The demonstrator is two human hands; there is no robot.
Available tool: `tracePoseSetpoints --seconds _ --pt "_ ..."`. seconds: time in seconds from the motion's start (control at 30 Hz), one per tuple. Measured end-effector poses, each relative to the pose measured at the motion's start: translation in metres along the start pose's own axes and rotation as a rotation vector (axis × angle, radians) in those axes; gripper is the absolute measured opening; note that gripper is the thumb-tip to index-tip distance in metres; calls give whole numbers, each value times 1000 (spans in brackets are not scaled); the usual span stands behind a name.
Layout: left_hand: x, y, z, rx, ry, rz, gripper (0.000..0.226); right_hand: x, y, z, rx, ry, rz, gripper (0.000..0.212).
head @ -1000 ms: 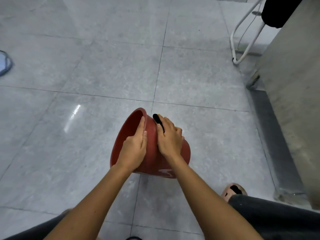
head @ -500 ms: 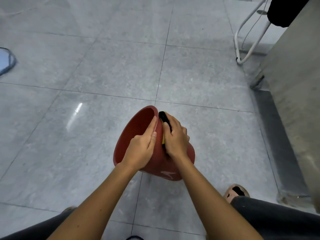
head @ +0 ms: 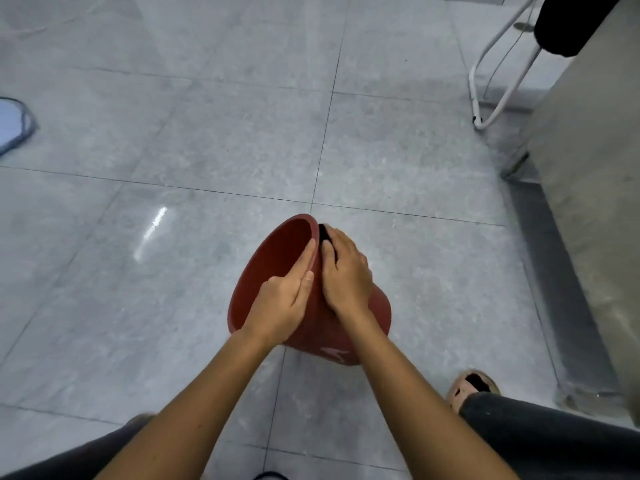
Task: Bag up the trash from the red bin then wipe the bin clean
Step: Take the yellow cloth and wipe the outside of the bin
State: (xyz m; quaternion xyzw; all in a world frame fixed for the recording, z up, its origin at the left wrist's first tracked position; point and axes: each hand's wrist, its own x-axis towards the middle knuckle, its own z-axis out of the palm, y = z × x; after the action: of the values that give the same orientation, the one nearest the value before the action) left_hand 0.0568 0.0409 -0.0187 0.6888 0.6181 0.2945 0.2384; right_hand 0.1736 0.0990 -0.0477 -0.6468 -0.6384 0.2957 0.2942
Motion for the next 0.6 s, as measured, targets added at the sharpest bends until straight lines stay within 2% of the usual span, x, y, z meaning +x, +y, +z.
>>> tracePoseSetpoints --seconds 0.1,0.17,0.23,0.3,0.37,0.43,0.5,0.53,0.6 --pt "-5 8 2 78 -78 92 51 53 -3 -24 107 -295 320 41" --pt "-3 12 4 92 -101 111 51 60 -4 -36 146 -370 405 39" --pt "3 14 7 74 -73 80 51 47 -4 -35 152 -266 324 39" --pt "10 12 9 30 -18 3 51 18 2 -18 140 -79 94 45" --pt "15 7 9 -25 17 -71 51 -22 7 1 90 34 -85 48" --pt "14 4 8 -50 34 -92 50 -56 14 14 10 125 -142 47" --pt "11 4 8 -65 44 -114 49 -63 37 13 -10 191 -73 45" --pt "10 5 8 -73 51 -133 50 -58 49 9 -9 203 27 43" --pt "12 5 9 -88 64 -159 50 -43 68 -6 44 164 339 41"
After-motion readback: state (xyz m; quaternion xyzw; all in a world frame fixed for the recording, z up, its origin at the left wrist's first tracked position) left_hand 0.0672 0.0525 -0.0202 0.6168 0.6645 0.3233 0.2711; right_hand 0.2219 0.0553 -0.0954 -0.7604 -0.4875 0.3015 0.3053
